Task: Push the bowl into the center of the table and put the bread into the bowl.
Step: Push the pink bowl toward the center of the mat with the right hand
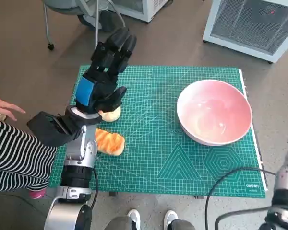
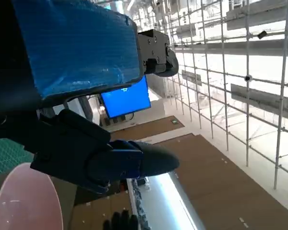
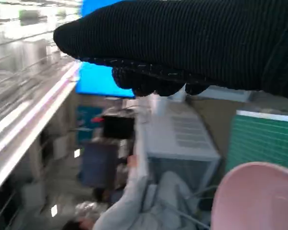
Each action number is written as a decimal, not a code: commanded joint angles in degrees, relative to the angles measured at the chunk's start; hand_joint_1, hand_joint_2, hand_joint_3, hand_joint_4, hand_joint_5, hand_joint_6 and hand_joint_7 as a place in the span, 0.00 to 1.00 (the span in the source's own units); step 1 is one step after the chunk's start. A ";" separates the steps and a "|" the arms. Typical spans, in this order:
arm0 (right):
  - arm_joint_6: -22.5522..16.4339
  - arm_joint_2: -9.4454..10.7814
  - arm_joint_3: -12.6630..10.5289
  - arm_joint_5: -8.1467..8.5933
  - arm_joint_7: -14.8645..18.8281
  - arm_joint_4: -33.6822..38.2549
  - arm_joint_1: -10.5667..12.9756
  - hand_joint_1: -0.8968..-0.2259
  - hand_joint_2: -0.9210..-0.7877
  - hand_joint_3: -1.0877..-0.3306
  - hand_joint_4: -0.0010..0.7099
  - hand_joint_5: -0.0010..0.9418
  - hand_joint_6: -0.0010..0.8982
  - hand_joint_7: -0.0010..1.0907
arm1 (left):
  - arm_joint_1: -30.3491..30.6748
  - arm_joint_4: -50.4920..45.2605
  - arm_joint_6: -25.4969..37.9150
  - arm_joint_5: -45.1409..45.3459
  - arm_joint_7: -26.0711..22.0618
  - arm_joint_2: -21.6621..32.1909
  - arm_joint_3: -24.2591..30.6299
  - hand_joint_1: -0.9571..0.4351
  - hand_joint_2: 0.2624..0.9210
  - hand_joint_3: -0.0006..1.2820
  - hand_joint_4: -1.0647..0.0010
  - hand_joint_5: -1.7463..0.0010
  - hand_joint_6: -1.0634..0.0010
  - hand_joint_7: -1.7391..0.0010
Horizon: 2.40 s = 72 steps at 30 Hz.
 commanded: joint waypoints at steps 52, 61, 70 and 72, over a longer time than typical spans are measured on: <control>6.63 14.51 1.04 -0.28 2.52 20.80 -11.91 0.34 0.00 0.38 0.18 0.00 0.10 0.21 | 2.26 -2.49 -0.08 -0.35 -0.26 2.91 1.68 0.16 1.00 0.30 0.87 1.00 0.98 0.77; 7.49 16.94 0.02 0.16 2.37 20.84 -13.79 0.36 0.00 0.37 0.18 0.00 0.10 0.20 | 2.37 -2.07 -0.66 -0.67 -0.79 3.15 2.08 0.17 1.00 0.30 0.87 1.00 0.98 0.78; 8.45 18.92 -0.55 0.88 1.99 20.82 -15.80 0.37 0.00 0.36 0.18 0.00 0.13 0.21 | 2.32 -1.62 -1.69 -0.51 -1.02 3.35 2.37 0.18 1.00 0.31 0.87 1.00 0.97 0.79; 8.71 19.28 -0.71 1.30 1.93 20.89 -16.30 0.37 0.00 0.36 0.18 0.00 0.13 0.21 | 2.32 -1.51 -1.92 -0.48 -1.06 3.39 2.38 0.18 1.00 0.31 0.87 1.00 0.97 0.79</control>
